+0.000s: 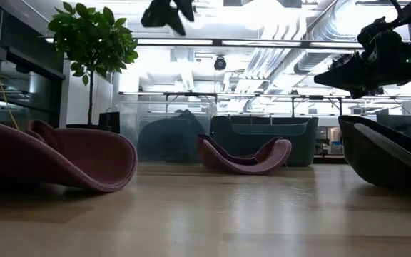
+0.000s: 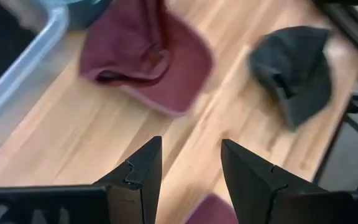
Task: Pick & Place hat
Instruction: Put the black cap into the transparent bin
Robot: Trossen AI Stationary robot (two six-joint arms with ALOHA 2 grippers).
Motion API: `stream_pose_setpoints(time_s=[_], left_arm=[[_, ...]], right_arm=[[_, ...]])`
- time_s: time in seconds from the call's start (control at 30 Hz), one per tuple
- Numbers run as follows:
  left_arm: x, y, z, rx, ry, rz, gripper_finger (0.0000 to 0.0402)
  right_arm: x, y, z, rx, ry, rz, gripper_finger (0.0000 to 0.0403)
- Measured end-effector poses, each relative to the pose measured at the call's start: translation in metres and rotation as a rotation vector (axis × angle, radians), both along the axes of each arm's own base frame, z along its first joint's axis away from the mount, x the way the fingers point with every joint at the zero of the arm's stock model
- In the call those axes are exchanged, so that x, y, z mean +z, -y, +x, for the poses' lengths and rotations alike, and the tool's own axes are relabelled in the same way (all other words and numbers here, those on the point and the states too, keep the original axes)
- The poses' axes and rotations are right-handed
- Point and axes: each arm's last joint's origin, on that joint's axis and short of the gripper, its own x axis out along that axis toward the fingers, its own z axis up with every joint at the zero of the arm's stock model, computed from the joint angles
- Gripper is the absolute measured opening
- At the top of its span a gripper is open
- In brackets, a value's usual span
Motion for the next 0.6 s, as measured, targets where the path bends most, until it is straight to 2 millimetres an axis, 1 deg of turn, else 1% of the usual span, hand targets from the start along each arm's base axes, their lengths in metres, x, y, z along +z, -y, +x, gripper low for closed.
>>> stream_pose_setpoints(time_s=[0.1,0.17,0.27,0.33,0.4,0.5,0.53,0.6], left_arm=[[-0.008,0.015,-0.016,-0.04,-0.006,-0.006,0.0147],[-0.013,0.023,-0.027,-0.054,0.029,-0.01,0.0147],[-0.021,0.032,-0.054,-0.058,0.059,-0.023,0.0147],[-0.024,0.037,-0.065,-0.056,0.122,-0.029,0.0147],[-0.032,0.041,-0.078,-0.056,0.124,-0.038,0.0147],[-0.037,0.048,-0.086,-0.083,0.201,-0.037,0.0147],[-0.041,0.049,-0.091,-0.094,0.202,-0.039,0.0147],[-0.045,0.053,-0.094,-0.138,0.255,-0.032,0.0147]], right_arm=[[0.0,0.0,0.0,0.0,0.0,-0.001,0.0],[0.0,0.0,0.0,0.0,-0.001,-0.001,0.0],[0.0,0.0,0.0,0.0,-0.001,-0.002,0.0],[0.0,0.0,0.0,0.0,-0.001,-0.002,0.0],[0.0,0.0,0.0,0.0,-0.001,-0.002,0.0],[0.0,0.0,0.0,0.0,-0.001,-0.002,0.0],[0.0,0.0,0.0,0.0,-0.001,-0.002,0.0],[0.0,0.0,0.0,0.0,-0.001,-0.002,0.0]])
